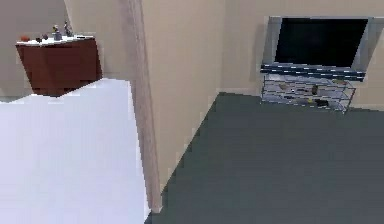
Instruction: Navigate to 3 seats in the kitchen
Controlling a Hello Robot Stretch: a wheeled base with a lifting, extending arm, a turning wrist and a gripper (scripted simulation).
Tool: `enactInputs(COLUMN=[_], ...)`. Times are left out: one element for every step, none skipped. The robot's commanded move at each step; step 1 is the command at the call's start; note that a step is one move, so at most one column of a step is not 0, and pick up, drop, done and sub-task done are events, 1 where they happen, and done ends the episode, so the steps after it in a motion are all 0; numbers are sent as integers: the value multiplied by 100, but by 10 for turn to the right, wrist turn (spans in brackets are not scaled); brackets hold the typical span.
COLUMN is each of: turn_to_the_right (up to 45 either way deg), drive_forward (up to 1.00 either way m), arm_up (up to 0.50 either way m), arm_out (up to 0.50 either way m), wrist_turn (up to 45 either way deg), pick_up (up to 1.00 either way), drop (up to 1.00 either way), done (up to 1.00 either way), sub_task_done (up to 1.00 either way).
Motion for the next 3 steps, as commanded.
enactInputs(turn_to_the_right=[0, -390, 0], drive_forward=[25, 0, 35], arm_up=[0, 0, 0], arm_out=[0, 0, 0], wrist_turn=[0, 0, 0], pick_up=[0, 0, 0], drop=[0, 0, 0], done=[0, 0, 0], sub_task_done=[0, 0, 0])
